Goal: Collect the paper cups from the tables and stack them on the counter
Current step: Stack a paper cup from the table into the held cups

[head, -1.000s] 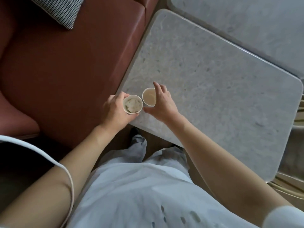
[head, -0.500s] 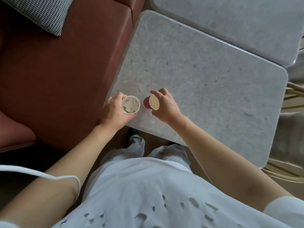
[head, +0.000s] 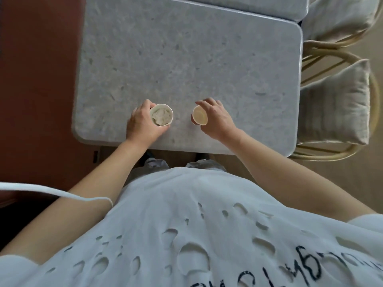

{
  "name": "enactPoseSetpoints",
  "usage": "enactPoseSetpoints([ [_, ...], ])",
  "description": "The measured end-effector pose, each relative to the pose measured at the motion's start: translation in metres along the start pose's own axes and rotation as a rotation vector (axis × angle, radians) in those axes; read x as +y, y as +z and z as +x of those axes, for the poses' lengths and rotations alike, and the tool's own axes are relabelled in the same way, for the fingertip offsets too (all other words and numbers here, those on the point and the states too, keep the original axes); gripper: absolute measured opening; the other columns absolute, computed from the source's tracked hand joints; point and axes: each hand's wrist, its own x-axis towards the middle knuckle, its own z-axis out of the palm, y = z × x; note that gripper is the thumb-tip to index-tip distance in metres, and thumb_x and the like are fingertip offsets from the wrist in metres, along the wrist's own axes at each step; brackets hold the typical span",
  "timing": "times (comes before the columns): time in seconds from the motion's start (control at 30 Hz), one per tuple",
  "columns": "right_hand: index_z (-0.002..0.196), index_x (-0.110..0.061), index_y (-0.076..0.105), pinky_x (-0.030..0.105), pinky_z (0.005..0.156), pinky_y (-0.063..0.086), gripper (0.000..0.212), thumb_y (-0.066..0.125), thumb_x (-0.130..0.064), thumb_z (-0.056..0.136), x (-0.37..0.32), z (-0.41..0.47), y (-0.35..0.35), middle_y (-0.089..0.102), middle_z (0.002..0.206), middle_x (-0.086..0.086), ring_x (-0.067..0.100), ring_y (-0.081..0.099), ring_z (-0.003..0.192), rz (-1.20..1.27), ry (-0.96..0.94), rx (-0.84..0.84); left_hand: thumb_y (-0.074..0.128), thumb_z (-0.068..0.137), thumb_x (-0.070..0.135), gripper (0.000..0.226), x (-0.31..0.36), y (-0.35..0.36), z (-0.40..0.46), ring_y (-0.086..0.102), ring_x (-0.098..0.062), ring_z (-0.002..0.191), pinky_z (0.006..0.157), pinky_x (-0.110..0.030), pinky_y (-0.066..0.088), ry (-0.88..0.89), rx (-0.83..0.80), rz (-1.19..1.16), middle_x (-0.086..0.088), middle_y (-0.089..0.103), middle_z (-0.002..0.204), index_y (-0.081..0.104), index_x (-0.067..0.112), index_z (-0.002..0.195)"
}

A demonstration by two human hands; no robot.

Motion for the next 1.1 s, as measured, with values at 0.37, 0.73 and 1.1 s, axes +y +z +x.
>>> enactPoseSetpoints([
  [0.37,0.150,-0.021,0.055,0.041,0.110,0.045,0.086,0.068,0.011,0.072,0.109,-0.035,-0.028,0.050,0.145,0.006,0.032,0.046,0.129,0.124,0.031,0.077,0.096,0.067,0.049,0.067,0.086,0.069,-0.003,0.061,-0.028,0.104,0.079,-0.045,0.054,0.057,-0.079,0.074,0.001,0.065,0.111,0.053,0.021,0.110],
  [0.73,0.149,-0.020,0.054,0.051,0.109,0.046,0.086,0.068,0.014,0.071,0.161,-0.055,-0.029,0.051,0.149,0.003,0.033,0.046,0.132,0.147,-0.062,0.029,0.094,0.067,0.056,0.069,0.127,0.116,-0.023,0.065,-0.025,0.102,0.081,-0.044,0.058,0.002,-0.051,0.070,0.004,0.068,0.109,0.048,0.030,0.113],
  [1.1,0.166,-0.024,0.024,0.047,0.112,0.047,0.112,0.072,0.014,0.072,0.189,-0.068,-0.010,0.040,0.158,0.006,0.031,0.044,0.141,0.464,0.087,0.049,0.086,0.065,0.058,0.069,0.185,0.095,-0.039,0.061,0.012,0.097,0.077,-0.006,0.045,0.112,0.055,-0.094,0.029,0.061,0.110,0.051,0.038,0.122],
])
